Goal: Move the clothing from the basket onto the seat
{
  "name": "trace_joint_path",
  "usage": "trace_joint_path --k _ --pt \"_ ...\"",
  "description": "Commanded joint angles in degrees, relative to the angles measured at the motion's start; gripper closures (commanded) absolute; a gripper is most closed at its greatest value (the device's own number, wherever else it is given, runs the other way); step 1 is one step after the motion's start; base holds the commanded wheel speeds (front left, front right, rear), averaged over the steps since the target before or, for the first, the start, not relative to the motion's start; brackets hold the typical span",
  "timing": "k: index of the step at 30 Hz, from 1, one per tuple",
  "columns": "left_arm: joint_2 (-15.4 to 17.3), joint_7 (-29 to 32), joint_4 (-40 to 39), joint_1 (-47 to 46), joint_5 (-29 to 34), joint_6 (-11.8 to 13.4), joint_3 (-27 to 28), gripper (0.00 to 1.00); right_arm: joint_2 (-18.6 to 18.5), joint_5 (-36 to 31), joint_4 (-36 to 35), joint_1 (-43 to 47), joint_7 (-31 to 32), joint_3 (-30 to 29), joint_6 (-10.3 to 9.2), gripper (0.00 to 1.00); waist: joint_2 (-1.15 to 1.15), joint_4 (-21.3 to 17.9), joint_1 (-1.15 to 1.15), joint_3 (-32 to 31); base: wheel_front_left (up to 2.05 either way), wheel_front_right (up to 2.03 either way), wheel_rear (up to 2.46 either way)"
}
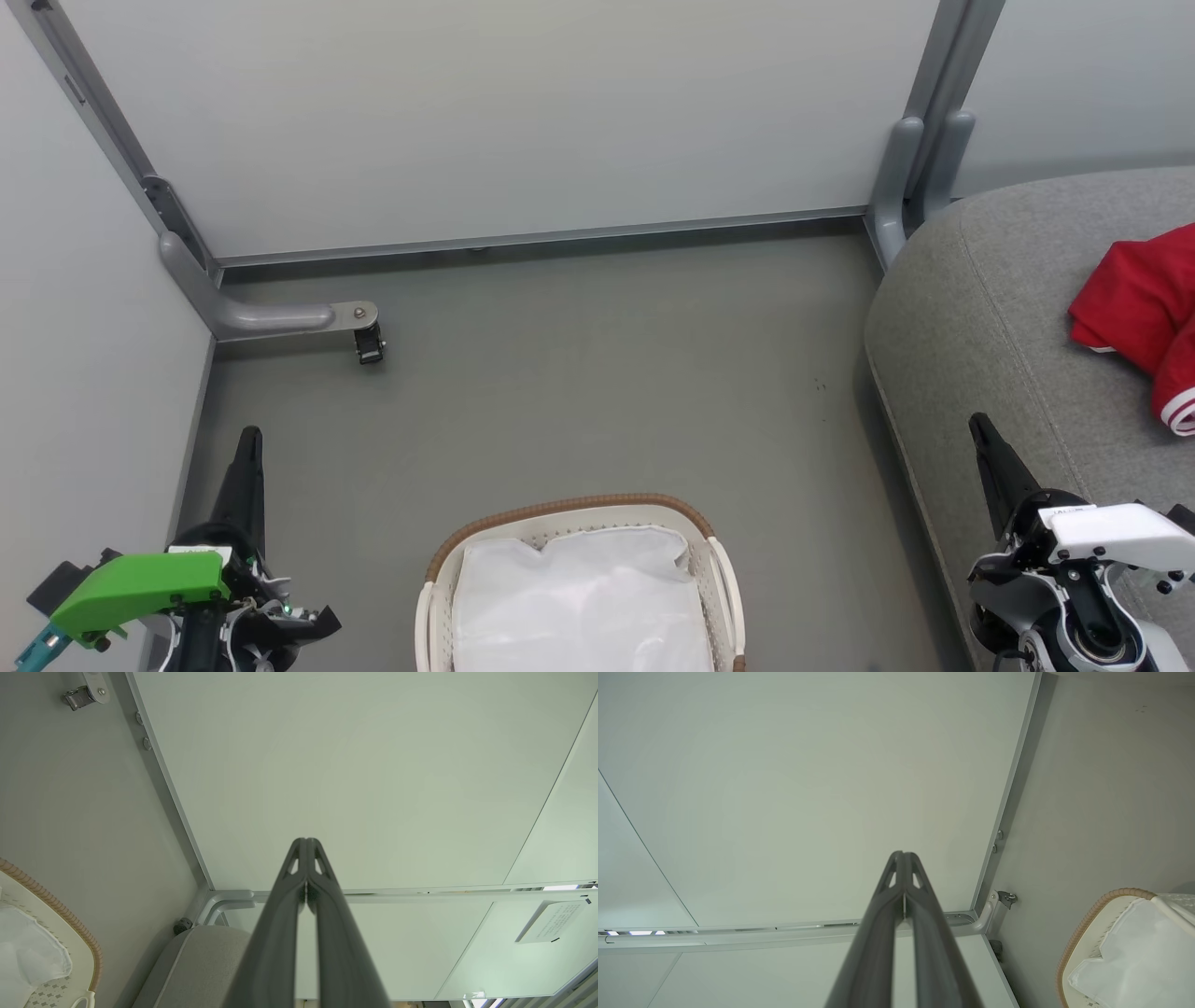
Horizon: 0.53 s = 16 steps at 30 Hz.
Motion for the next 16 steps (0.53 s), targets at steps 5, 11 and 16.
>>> trace_joint_path --k 5,11,16 --pt "0.38 0.24 -0.11 -0.06 -0.19 -0.20 0.15 1.00 -0.32 0.24 -0.16 0.67 0.16 -0.11 -0.02 1.00 0.00 0.00 0.00 0.00 0.00 0.00 0.00" --pt "0.38 0.24 -0.11 -0.06 -0.19 -0.20 0.15 1.00 -0.32 0.23 -0.16 0.67 0.16 -0.11 -0.02 1.00 0.00 0.00 0.00 0.00 0.00 0.00 0.00" --pt "0.38 0.24 -0.11 -0.06 -0.19 -0.20 0.15 1.00 -0.32 0.23 -0.16 0.67 0.16 -0.11 -0.02 1.00 0.00 0.00 0.00 0.00 0.00 0.00 0.00"
